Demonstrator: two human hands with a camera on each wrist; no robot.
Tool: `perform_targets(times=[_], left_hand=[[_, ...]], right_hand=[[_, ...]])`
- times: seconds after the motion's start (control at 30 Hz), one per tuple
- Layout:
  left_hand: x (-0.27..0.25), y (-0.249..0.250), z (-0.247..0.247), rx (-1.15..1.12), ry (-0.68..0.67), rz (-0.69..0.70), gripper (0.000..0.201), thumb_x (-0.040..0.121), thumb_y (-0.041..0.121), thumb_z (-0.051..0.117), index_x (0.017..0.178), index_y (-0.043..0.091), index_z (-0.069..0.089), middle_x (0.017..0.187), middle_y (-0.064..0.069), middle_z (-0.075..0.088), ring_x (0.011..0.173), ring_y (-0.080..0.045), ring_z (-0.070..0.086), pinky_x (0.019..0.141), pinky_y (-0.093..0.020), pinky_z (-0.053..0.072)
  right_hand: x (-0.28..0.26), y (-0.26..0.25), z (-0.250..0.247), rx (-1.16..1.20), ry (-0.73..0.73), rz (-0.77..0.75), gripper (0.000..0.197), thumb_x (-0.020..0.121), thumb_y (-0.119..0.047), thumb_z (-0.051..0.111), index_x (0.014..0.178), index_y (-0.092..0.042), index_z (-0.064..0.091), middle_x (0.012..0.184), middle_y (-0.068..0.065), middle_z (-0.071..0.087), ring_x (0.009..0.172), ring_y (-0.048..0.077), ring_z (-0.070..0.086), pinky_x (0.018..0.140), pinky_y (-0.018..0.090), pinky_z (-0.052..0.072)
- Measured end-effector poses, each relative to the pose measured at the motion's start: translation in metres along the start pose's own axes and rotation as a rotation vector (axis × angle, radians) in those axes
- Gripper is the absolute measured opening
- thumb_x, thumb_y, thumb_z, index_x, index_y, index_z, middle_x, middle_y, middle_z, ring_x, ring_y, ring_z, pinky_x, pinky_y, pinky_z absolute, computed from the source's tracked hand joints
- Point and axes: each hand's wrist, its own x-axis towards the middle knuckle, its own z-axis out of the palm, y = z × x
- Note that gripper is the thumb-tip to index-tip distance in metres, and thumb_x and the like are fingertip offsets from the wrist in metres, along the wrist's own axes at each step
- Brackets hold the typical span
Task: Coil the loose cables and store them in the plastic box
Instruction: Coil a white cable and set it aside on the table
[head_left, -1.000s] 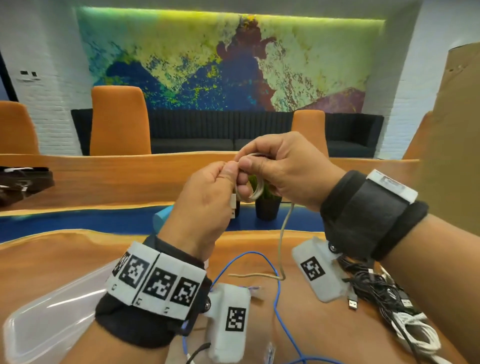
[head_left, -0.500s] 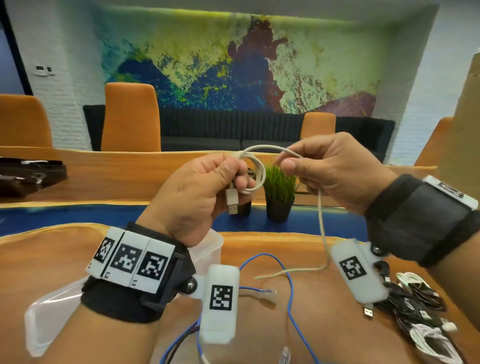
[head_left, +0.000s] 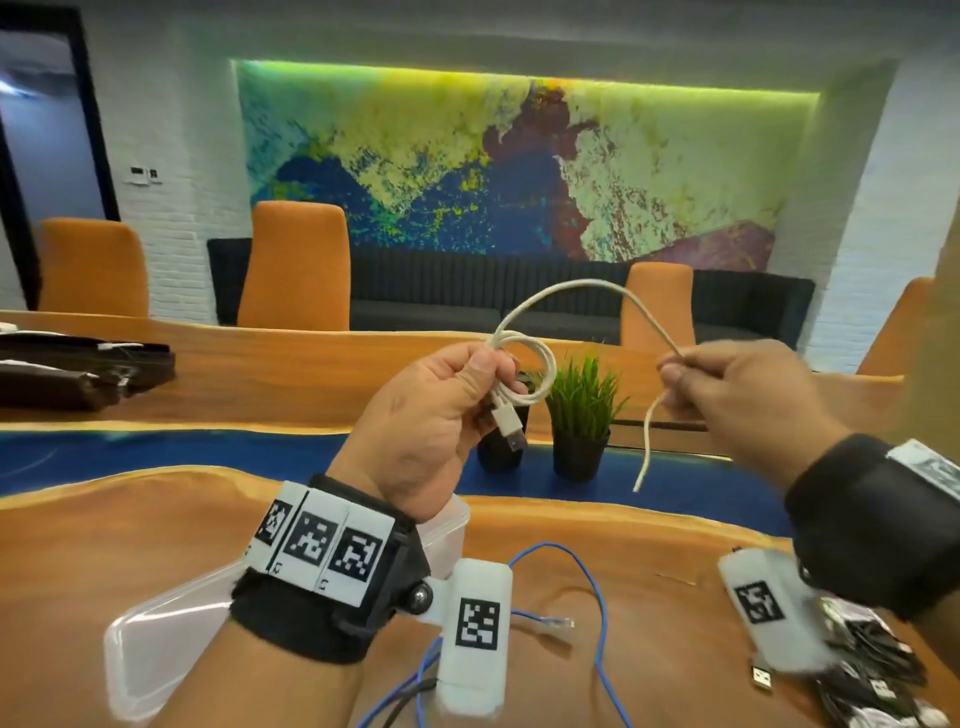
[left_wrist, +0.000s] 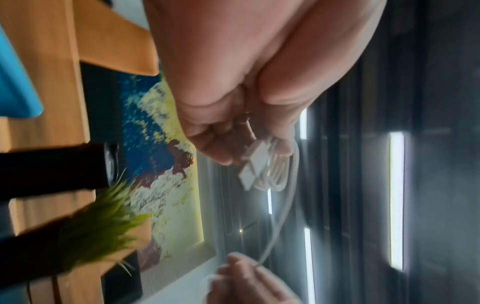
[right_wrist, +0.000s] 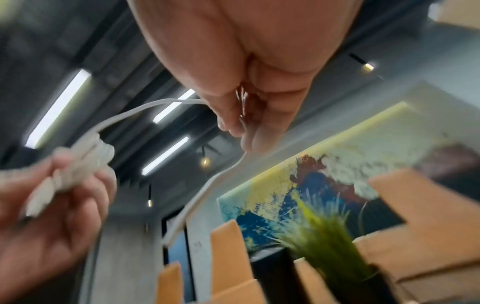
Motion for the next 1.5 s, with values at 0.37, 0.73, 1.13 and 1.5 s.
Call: perform_targets(times=[0.37,0.73,1.13,1.5], left_hand=[[-0.003,-0.003,0.011,0.234,-0.075,0.076,0.024,0.086,0.030,0.051,0.079,0.018,0.071,0.078,-0.004,0.069,0.069,-0.014,0.063,0.073,-0.039,0.052],[-0.001,-0.012,0.004,0.383,-0.078,0.155,0.028,0.095,0.033,0.053,0.082,0.016,0.071,0.090,-0.005,0.073,0.087,-0.023,0.065,0.084,-0.039,0.051],[0.003,-0.016,0.001,0.746,0.135,0.359,0.028,0.102,0.026,0.046,0.084,0.017,0.066,0.073,0.000,0.066,0.067,-0.015,0.062,0.060,-0.034,0.053],[-0.002,-0.011,0.011,0.904,0.270,0.547,0.028,0.099,0.031,0.044,0.087,0.016,0.065,0.076,-0.001,0.065,0.071,-0.021,0.061,0.064,-0.044,0.051]], right_hand=[[0.010,-0.054,0.012,0.912,0.183,0.238,0.014,0.097,-0.012,0.057,0.089,-0.007,0.066,0.083,0.009,0.066,0.077,0.015,0.068,0.076,0.028,0.061],[-0.016,-0.059,0.027,1.077,-0.531,0.577,0.020,0.097,-0.023,0.053,0.098,-0.011,0.068,0.078,0.004,0.068,0.064,0.012,0.060,0.054,0.024,0.051],[-0.036,-0.045,0.014,0.717,-0.680,0.384,0.022,0.097,-0.008,0.052,0.117,-0.013,0.059,0.066,0.005,0.054,0.044,0.007,0.039,0.036,0.016,0.031],[-0.039,-0.084,0.017,0.881,-0.775,0.587,0.052,0.074,-0.053,0.064,0.091,-0.003,0.064,0.078,0.016,0.067,0.063,0.022,0.068,0.058,0.032,0.059]])
